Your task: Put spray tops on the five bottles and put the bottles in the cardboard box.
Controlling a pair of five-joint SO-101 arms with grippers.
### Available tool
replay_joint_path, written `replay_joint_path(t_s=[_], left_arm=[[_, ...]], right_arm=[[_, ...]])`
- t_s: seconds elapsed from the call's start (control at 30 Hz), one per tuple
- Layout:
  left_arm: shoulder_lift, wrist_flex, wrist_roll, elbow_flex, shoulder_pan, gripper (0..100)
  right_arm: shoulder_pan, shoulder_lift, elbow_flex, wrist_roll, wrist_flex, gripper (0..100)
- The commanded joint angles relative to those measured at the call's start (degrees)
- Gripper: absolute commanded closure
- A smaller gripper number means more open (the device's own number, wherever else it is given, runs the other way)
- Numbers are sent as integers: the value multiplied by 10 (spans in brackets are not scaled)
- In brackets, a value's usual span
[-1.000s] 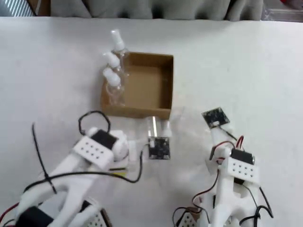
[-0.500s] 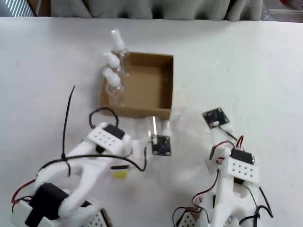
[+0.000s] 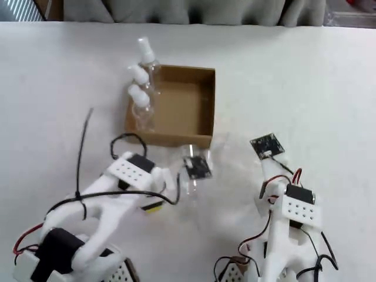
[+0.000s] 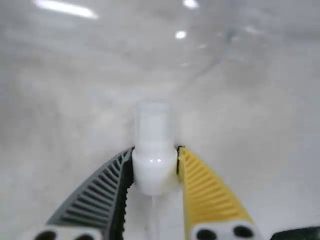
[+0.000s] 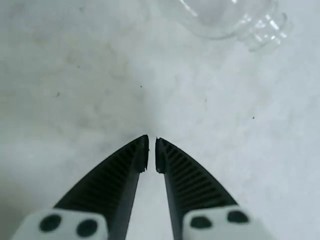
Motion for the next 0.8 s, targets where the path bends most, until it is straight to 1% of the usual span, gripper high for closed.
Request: replay_joint_path(t_s=[0.0, 0.13, 0.27, 0.37, 0.47, 0.57, 0.7, 0.77], left_arm=[[-71, 6, 83, -13, -79, 980], [-145, 53, 152, -13, -167, 979], [-190, 80, 194, -13, -258, 977], [-193, 69, 222, -16, -333, 976], [-193, 23, 224, -14, -391, 976], [-192, -22, 224, -14, -425, 976], [-189, -57, 224, -14, -431, 976], [-175, -62, 229, -18, -431, 976]], right_arm=[[-1, -7, -2, 7, 1, 981], [-1, -7, -2, 7, 1, 981], [-1, -7, -2, 6, 1, 981], [-1, -7, -2, 4, 1, 981], [-1, -7, -2, 4, 1, 981], [-1, -7, -2, 4, 1, 981], [-1, -10, 4, 4, 1, 981], [-1, -10, 4, 3, 1, 981]])
